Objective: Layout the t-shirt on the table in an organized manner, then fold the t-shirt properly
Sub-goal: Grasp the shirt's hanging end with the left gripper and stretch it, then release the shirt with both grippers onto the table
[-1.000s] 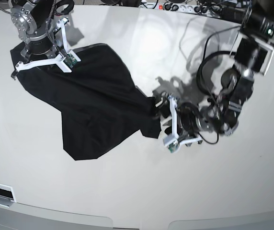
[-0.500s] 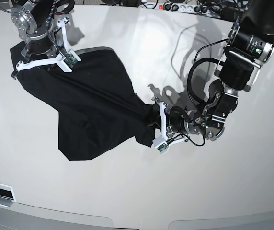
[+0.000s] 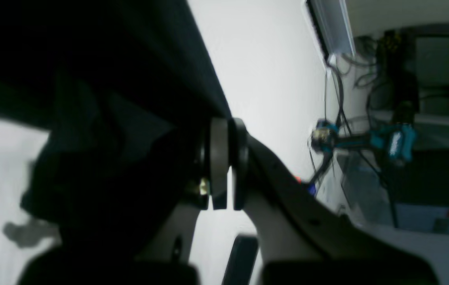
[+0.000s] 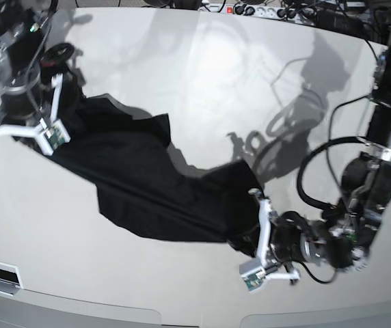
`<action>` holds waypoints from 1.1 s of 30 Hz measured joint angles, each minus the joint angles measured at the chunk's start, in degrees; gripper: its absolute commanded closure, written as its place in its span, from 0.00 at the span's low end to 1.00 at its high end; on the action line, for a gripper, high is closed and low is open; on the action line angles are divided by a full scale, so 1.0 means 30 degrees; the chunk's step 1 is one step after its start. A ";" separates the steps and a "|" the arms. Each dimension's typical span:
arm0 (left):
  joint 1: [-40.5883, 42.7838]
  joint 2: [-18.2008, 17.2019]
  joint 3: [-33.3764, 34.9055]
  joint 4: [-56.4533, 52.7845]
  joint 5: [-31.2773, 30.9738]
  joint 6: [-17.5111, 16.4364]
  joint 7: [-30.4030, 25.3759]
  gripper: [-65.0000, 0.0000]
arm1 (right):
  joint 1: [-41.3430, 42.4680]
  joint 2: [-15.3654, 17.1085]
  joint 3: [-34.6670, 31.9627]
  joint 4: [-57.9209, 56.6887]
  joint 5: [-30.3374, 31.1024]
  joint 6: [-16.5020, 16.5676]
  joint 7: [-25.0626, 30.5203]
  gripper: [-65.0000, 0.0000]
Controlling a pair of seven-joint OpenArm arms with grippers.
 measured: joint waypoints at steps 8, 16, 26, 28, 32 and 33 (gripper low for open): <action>-0.1668 -0.2725 0.0029 0.2157 -0.5829 0.0131 0.3271 1.00 | 0.1056 0.0146 -0.0022 0.0022 0.0590 0.0437 0.0495 1.00; 0.0393 -0.3373 0.0022 0.2069 -1.5875 -0.0933 1.0054 1.00 | 0.0430 0.0160 0.0022 -0.0321 0.2747 0.4182 0.0576 1.00; 0.1836 -0.2375 0.0007 0.2084 -1.7704 -0.0962 1.0448 1.00 | 0.1282 0.0160 0.0015 -0.2390 0.1435 0.2324 0.0641 1.00; 0.1880 -0.1749 0.0007 0.2084 -1.7697 -0.0962 1.0477 1.00 | 0.1778 0.0160 0.0015 -0.2914 0.1399 0.2171 0.0641 1.00; 0.2331 -0.0299 0.0007 0.2076 -1.7697 -0.0962 1.0353 0.86 | 0.2506 0.0160 0.0015 -0.3789 0.1297 0.1319 0.0612 0.90; 0.2499 0.0087 0.0007 0.2076 -1.7697 -0.0954 1.0236 0.76 | 0.2616 0.0153 0.0015 -0.3942 0.1290 0.1042 0.0605 0.80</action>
